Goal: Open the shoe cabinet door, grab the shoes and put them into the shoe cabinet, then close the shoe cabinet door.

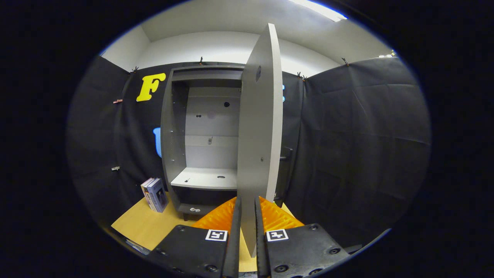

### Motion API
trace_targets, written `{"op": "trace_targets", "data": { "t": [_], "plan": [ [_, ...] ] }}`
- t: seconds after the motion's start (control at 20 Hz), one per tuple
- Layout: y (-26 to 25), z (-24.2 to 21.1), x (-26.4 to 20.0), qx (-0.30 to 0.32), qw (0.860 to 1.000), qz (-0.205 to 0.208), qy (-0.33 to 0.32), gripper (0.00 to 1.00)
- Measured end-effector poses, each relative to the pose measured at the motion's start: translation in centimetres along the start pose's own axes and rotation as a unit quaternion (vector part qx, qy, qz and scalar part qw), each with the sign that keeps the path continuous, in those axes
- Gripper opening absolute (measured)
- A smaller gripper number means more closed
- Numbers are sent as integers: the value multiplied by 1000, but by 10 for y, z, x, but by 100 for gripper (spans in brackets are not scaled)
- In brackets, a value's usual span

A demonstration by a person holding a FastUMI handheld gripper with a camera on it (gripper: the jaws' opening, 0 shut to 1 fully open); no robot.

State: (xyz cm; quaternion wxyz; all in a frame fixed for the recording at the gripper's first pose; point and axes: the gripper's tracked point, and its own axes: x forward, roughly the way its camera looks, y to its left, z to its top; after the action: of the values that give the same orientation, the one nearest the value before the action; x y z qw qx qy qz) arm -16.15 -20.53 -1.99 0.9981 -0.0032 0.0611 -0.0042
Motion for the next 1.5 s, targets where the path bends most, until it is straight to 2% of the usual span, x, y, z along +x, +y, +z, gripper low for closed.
{"op": "trace_targets", "data": {
  "t": [0.35, 0.7, 1.1, 1.5],
  "plan": [
    [71, -64, 11, -8, 997, 60, 49, 22],
    [148, -165, 43, -30, 991, 77, 103, 22],
    [195, -294, 79, -17, 983, 59, 172, 22],
    [206, -405, 98, -38, 963, 43, 265, 23]
  ]
}}
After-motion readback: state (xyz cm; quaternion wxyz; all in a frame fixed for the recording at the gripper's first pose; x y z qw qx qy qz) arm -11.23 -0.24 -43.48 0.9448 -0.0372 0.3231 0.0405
